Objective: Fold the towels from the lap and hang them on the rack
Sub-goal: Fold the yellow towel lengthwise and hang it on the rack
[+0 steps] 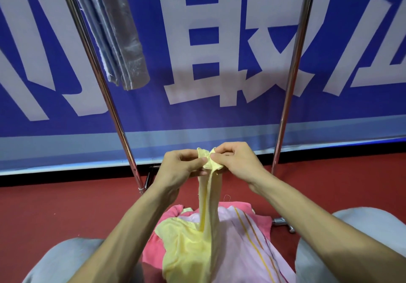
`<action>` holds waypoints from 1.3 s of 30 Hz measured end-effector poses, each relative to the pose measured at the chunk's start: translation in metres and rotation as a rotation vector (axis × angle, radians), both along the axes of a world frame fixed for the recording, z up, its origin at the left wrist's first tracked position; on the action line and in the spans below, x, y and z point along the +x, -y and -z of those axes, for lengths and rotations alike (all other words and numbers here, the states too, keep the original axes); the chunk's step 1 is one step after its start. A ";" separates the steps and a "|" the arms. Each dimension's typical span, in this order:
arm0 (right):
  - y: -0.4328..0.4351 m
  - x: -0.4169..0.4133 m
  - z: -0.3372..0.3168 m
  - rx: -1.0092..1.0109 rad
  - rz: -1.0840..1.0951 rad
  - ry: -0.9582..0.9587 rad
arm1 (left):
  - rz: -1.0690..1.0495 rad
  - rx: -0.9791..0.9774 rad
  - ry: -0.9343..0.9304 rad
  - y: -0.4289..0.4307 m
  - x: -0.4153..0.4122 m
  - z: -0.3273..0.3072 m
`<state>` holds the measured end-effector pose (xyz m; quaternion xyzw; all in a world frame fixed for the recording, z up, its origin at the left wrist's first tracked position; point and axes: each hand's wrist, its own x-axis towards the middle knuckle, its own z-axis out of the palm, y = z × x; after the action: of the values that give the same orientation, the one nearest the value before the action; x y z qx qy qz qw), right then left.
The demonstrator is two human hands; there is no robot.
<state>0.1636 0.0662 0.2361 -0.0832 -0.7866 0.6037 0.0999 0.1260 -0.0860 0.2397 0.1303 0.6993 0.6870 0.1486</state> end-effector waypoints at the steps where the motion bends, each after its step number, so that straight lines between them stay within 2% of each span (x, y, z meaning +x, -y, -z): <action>1: 0.000 -0.001 0.001 0.001 0.006 -0.006 | -0.004 -0.003 0.008 0.000 0.000 0.000; 9: 0.003 0.002 0.001 -0.135 -0.060 -0.046 | -0.062 0.019 0.068 0.001 0.002 -0.003; 15: 0.001 0.002 0.005 0.186 -0.199 -0.101 | -0.053 0.159 0.233 0.007 -0.001 -0.004; 19: 0.005 0.004 0.003 0.261 -0.133 -0.157 | -0.032 0.147 0.218 0.008 -0.001 -0.006; 25: 0.001 0.006 -0.002 0.398 -0.096 -0.185 | -0.022 0.006 0.103 0.008 0.000 -0.005; 29: -0.002 0.007 -0.003 0.480 -0.115 -0.158 | 0.022 -0.113 0.009 0.009 0.000 -0.003; 32: -0.009 0.005 -0.008 0.531 -0.031 -0.098 | 0.106 -0.236 -0.057 0.010 0.001 -0.007; 36: -0.025 0.004 -0.018 0.492 0.090 -0.039 | 0.081 -0.257 -0.052 0.012 0.000 -0.010; 39: -0.026 0.009 -0.024 0.503 -0.011 -0.088 | 0.060 -0.282 -0.210 0.008 0.001 -0.007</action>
<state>0.1731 0.0921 0.2598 -0.0252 -0.9074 0.3925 0.1483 0.1272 -0.0937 0.2463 0.2002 0.7962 0.5599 0.1119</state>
